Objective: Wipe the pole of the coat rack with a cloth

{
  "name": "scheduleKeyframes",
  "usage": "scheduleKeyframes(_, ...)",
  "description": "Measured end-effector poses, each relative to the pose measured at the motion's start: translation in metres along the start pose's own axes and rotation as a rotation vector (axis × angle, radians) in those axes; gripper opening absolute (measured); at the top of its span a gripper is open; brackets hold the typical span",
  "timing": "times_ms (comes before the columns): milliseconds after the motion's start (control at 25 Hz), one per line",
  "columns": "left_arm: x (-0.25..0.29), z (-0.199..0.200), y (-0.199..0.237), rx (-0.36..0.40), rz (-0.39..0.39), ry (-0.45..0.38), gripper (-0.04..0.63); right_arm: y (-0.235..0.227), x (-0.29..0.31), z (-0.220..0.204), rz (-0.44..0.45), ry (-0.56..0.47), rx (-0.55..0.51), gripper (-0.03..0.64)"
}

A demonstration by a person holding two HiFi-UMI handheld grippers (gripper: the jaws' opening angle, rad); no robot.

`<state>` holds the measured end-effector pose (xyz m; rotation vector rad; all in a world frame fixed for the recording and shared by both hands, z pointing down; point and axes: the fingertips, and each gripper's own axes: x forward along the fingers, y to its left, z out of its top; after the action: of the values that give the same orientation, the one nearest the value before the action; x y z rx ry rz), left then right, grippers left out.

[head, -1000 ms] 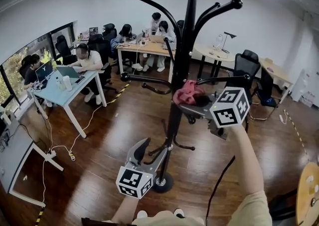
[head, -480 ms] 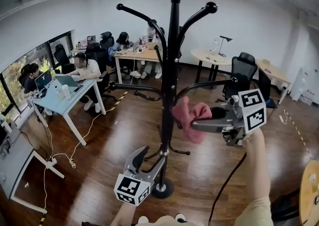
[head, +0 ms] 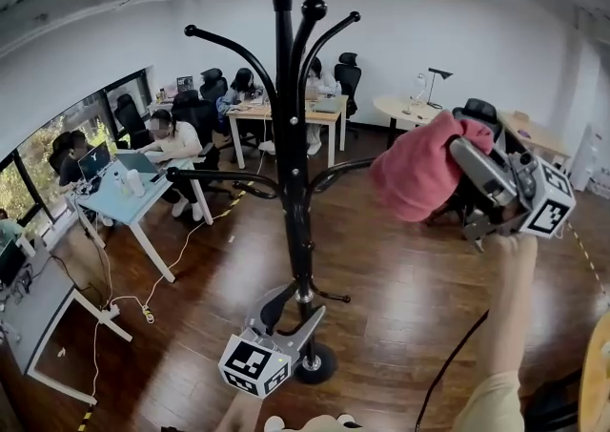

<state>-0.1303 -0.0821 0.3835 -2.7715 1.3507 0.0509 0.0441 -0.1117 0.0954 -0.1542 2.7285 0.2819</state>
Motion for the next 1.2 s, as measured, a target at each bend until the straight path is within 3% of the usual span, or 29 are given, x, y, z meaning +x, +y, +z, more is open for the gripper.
scheduleKeyframes(200, 0.018, 0.001, -0.013, -0.007, 0.039, 0.01, 0.238, -0.036, 0.003, 0.07, -0.055, -0.156, -0.159, 0.058)
scheduleKeyframes(400, 0.024, -0.004, -0.015, -0.007, 0.116, 0.037, 0.238, -0.073, 0.061, 0.085, -0.096, -0.097, -0.403, 0.06)
scheduleKeyframes(720, 0.012, -0.004, 0.0, -0.005, 0.242, 0.048, 0.235, -0.15, 0.129, 0.036, -0.15, -0.02, -0.319, 0.06)
scheduleKeyframes(920, 0.003, -0.001, 0.009, 0.002, 0.269, 0.043, 0.232, -0.117, 0.187, 0.047, -0.021, 0.002, -0.417, 0.06)
scheduleKeyframes(1000, -0.001, 0.002, 0.016, 0.004, 0.277, 0.035, 0.232, -0.11, 0.211, 0.046, 0.009, 0.046, -0.411, 0.06)
scheduleKeyframes(1200, -0.001, 0.007, 0.021, 0.015, 0.27, 0.019, 0.229, -0.095, 0.231, -0.004, 0.107, 0.197, -0.395, 0.06)
